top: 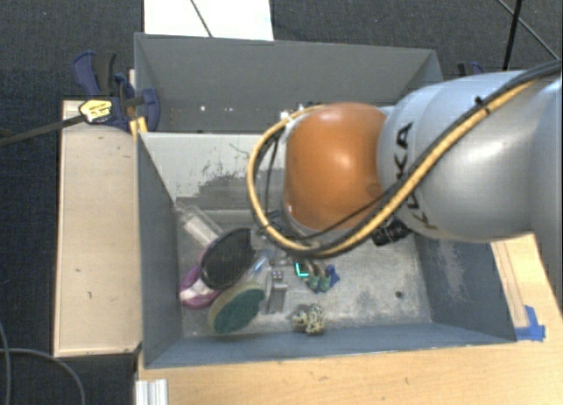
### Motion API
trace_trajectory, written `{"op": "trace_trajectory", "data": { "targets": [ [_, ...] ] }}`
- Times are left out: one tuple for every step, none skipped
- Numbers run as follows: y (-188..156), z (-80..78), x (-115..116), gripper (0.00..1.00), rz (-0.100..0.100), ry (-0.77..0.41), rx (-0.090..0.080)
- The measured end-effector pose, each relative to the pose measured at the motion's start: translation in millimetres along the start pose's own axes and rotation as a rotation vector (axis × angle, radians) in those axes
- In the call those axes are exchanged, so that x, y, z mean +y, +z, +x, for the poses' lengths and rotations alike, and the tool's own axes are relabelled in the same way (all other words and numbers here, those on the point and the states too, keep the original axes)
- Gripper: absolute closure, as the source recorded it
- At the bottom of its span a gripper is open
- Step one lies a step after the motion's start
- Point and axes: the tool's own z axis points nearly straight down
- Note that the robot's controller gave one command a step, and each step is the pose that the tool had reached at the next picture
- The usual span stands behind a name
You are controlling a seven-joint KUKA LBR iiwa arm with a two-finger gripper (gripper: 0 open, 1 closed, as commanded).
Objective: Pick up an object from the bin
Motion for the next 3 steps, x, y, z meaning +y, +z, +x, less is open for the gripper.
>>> {"op": "trace_trajectory", "data": {
  "targets": [
    [102.5,-17.7,-5.6,0.00,0.002,-0.115,-0.021],
    [103.2,-13.6,-3.8,1.00,0.001,-0.114,-0.007],
    [-19.9,-33.8,-11.8,1.00,-0.001,-0.175,-0.016]
  ]
}}
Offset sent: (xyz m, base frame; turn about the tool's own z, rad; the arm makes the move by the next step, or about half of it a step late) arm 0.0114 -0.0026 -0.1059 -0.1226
